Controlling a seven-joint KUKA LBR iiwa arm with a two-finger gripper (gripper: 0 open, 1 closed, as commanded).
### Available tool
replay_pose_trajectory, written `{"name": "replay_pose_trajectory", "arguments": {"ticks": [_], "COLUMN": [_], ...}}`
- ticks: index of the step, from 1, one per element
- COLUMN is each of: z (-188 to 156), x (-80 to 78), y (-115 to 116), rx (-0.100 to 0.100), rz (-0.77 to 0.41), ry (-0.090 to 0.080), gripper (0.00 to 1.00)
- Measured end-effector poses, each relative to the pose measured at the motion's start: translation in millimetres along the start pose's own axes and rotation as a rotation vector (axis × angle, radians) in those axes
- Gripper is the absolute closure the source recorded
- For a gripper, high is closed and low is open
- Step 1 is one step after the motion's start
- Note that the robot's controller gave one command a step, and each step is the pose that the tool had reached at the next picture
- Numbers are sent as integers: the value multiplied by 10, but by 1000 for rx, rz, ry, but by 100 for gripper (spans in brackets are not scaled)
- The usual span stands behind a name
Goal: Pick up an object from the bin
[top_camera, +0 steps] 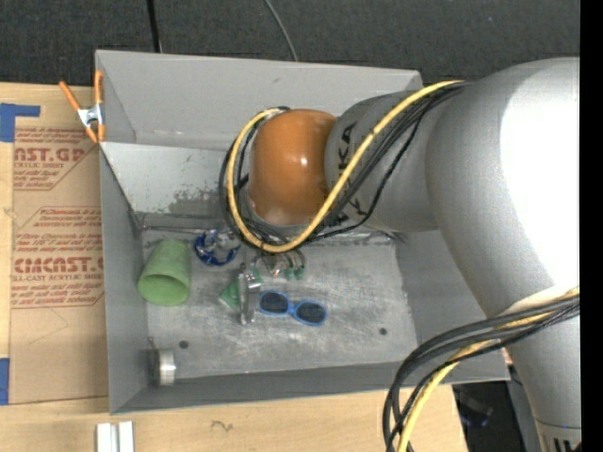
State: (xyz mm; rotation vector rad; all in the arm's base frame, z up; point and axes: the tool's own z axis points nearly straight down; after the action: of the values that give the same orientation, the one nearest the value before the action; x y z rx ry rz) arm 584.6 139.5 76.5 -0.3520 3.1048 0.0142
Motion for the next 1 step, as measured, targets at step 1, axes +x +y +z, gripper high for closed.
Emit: {"name": "replay_pose_trajectory", "arguments": {"ticks": [1], "z": [-53], "x": [-53], "y": [-4], "rx": [-1], "rz": [3], "ry": [-19], "gripper": [100]}}
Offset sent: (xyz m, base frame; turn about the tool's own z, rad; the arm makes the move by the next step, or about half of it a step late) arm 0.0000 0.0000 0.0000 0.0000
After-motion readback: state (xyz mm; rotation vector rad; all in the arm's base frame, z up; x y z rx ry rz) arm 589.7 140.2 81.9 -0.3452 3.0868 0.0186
